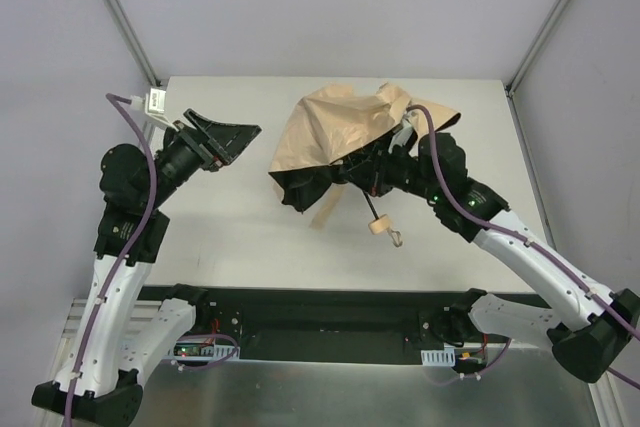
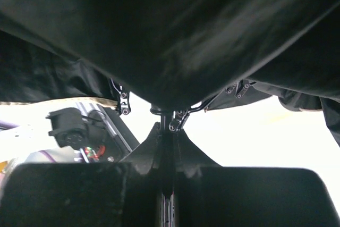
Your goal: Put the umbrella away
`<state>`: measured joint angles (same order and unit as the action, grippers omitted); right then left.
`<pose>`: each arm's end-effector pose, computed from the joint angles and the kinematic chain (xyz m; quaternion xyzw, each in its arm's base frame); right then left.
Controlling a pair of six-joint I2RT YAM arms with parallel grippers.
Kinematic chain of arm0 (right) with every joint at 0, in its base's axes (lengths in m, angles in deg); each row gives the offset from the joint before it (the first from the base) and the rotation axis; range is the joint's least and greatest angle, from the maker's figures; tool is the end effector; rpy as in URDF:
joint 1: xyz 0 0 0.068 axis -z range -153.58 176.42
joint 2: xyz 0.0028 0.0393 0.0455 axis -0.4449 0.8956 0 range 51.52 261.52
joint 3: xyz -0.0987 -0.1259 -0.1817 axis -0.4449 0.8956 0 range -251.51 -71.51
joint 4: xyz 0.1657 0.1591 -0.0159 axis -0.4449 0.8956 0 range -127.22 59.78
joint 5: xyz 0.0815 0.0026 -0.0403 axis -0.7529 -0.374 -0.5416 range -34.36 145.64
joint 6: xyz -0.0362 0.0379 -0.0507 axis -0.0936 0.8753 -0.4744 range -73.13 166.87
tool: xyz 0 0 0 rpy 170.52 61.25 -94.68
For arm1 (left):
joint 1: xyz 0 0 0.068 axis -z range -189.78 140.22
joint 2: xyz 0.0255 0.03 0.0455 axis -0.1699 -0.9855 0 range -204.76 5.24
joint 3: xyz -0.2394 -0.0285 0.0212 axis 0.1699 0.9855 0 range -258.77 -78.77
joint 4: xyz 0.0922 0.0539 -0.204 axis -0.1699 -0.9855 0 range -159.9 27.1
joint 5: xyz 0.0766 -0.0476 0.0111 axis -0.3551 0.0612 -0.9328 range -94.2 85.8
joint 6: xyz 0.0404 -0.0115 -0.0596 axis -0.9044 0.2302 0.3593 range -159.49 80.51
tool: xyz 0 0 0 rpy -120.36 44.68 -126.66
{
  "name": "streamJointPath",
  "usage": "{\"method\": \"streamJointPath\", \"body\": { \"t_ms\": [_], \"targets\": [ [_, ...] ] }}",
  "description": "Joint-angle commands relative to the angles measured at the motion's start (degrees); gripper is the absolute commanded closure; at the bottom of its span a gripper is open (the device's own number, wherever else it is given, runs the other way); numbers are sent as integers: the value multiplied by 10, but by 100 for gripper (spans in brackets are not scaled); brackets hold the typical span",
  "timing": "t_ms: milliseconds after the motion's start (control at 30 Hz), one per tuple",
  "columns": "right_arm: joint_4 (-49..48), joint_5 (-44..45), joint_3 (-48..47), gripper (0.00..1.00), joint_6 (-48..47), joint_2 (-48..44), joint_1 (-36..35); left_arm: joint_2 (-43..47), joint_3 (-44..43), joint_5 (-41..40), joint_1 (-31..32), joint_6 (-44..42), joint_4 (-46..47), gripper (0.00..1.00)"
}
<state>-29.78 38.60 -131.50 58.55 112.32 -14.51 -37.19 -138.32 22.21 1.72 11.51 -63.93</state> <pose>0.1770 0.1769 0.3541 -0.2826 0.6991 0.3872 0.5305 0.1479 -0.0576 0.4251 -0.0260 0.6126 -0.5210 0.5938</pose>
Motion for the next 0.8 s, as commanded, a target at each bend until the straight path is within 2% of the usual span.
{"method": "streamJointPath", "body": {
  "t_ms": [0,100,200,367,533,600,767],
  "targets": [
    [-50,32,47,100,-32,13,-11,-26,31,25,-6,22,-61,16],
    [-130,31,105,100,-57,40,-22,-48,64,58,-6,38,-58,13],
    [-212,31,167,100,-75,73,-21,-56,105,58,-4,57,-57,20],
    [-276,3,209,100,-88,118,-15,-49,177,36,-5,150,-53,27],
    [-292,-28,216,100,-90,113,-15,-35,230,14,-4,250,-19,3],
    [-292,-38,216,100,-84,104,-14,-44,231,17,-3,274,-2,1],
    [-292,-35,203,100,-68,88,-15,-94,182,46,11,267,8,1]
  ]
}}
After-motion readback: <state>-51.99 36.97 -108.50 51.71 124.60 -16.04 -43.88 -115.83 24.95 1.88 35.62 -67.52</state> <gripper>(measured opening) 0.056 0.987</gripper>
